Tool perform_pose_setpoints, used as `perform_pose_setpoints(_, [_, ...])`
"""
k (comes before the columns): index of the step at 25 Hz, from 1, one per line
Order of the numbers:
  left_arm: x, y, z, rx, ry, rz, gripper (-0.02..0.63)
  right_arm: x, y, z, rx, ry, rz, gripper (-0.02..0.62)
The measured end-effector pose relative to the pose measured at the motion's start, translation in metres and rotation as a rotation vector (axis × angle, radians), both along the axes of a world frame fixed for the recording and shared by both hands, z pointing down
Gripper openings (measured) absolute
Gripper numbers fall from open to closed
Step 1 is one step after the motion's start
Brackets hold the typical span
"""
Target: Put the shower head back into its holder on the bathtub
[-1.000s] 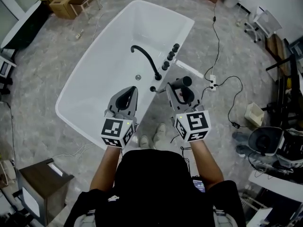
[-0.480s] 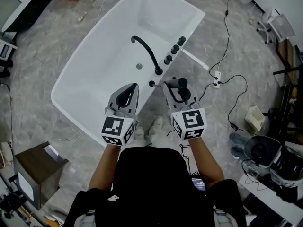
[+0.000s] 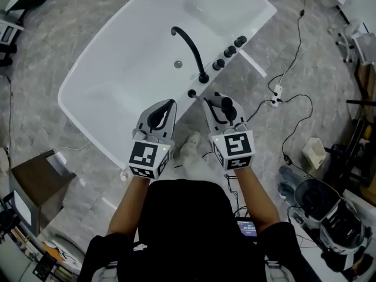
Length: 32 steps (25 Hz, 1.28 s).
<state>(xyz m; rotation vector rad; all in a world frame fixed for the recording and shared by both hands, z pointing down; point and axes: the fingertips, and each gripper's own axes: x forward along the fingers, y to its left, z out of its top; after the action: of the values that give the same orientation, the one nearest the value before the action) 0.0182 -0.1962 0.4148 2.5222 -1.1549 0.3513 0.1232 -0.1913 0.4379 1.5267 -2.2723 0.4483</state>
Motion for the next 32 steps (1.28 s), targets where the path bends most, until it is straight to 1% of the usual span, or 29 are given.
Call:
perform_pose_setpoints(3, [-0.004, 0.001, 0.018, -0.049, 0.007, -0.025, 0.012, -0.004, -0.002, 0.018, -0.031, 0.011, -0.025, 0.144])
perform_pose_setpoints(6, [-0.01, 0.001, 0.04, -0.084, -0.003, -0.049, 0.012, -0.011, -0.004, 0.039, -0.058, 0.017, -0.052, 0.144])
perform_pose_setpoints(16, [0.001, -0.006, 0.105, -0.146, -0.041, -0.077, 0.012, -0.007, -0.018, 0.111, -0.142, 0.032, -0.097, 0.144])
perform_pose_setpoints(24, [0.004, -0.004, 0.15, -0.201, -0.062, -0.086, 0.012, -0.006, -0.033, 0.159, -0.177, 0.054, -0.127, 0.144])
perform_pose_setpoints(29, [-0.001, -0.005, 0.171, -0.228, -0.072, -0.105, 0.011, -0.015, -0.04, 0.183, -0.191, 0.061, -0.143, 0.144])
perform_pose_setpoints(32, [-0.005, -0.006, 0.178, -0.243, -0.061, -0.118, 0.012, -0.02, -0.042, 0.193, -0.191, 0.078, -0.156, 0.144])
